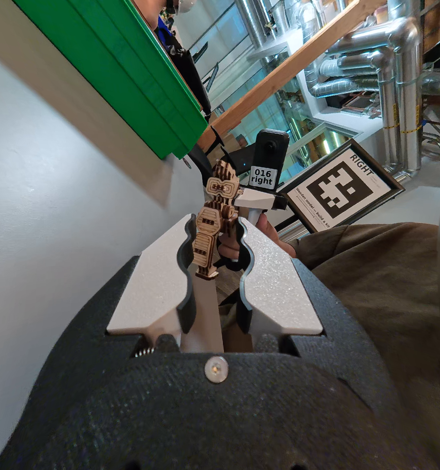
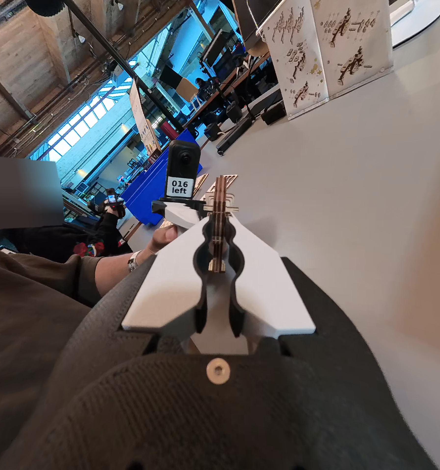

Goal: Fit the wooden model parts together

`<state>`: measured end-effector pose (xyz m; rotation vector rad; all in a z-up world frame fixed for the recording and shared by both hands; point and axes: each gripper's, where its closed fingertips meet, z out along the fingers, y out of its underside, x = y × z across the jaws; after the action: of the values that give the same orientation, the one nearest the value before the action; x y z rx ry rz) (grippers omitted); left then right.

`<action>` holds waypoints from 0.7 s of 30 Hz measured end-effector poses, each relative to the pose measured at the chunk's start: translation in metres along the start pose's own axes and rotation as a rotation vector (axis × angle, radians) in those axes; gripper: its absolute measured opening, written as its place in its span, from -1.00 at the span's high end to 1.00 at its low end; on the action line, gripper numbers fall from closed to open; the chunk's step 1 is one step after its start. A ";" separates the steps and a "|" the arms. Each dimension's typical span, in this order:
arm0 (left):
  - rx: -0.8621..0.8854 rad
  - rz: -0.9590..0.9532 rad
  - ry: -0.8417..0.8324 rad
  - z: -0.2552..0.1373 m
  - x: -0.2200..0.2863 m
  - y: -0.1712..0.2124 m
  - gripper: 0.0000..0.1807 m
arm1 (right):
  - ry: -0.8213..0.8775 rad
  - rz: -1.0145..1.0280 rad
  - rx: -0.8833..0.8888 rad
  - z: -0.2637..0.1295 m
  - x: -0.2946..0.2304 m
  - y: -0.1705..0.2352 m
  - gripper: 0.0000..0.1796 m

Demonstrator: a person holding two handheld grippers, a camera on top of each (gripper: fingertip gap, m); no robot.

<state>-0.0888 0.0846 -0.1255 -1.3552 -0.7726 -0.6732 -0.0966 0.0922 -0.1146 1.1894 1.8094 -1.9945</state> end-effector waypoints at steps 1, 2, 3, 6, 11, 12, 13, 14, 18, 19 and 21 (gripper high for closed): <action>0.002 -0.007 0.003 0.000 0.000 -0.001 0.72 | 0.002 0.000 -0.003 0.000 0.001 0.000 0.92; 0.003 -0.015 0.003 -0.001 -0.001 -0.001 0.73 | 0.005 -0.002 -0.011 0.000 0.002 0.001 0.92; 0.005 -0.022 0.004 -0.001 -0.001 -0.001 0.74 | 0.007 -0.007 -0.019 -0.001 0.003 0.002 0.91; 0.020 -0.041 0.004 -0.003 -0.002 -0.003 0.74 | 0.011 -0.041 -0.028 -0.004 0.006 0.000 0.82; 0.040 -0.073 0.014 -0.006 -0.003 -0.007 0.75 | 0.024 -0.107 -0.061 -0.006 0.010 0.002 0.80; 0.048 -0.080 0.011 -0.008 -0.004 -0.008 0.75 | 0.025 -0.137 -0.080 -0.007 0.010 0.004 0.77; 0.061 -0.087 0.007 -0.010 -0.006 -0.011 0.75 | 0.026 -0.180 -0.112 -0.008 0.011 0.007 0.74; 0.076 -0.093 0.000 -0.012 -0.007 -0.014 0.75 | 0.025 -0.235 -0.163 -0.009 0.013 0.013 0.70; 0.124 -0.116 -0.016 -0.022 -0.014 -0.023 0.75 | 0.112 -0.438 -0.442 -0.020 0.038 0.048 0.72; 0.128 -0.121 -0.018 -0.023 -0.015 -0.025 0.75 | 0.129 -0.466 -0.494 -0.023 0.043 0.055 0.72; 0.132 -0.133 -0.017 -0.024 -0.017 -0.026 0.75 | 0.124 -0.480 -0.562 -0.025 0.044 0.066 0.71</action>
<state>-0.1169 0.0576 -0.1249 -1.1988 -0.9110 -0.7038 -0.0742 0.1153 -0.1913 0.7651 2.6723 -1.4333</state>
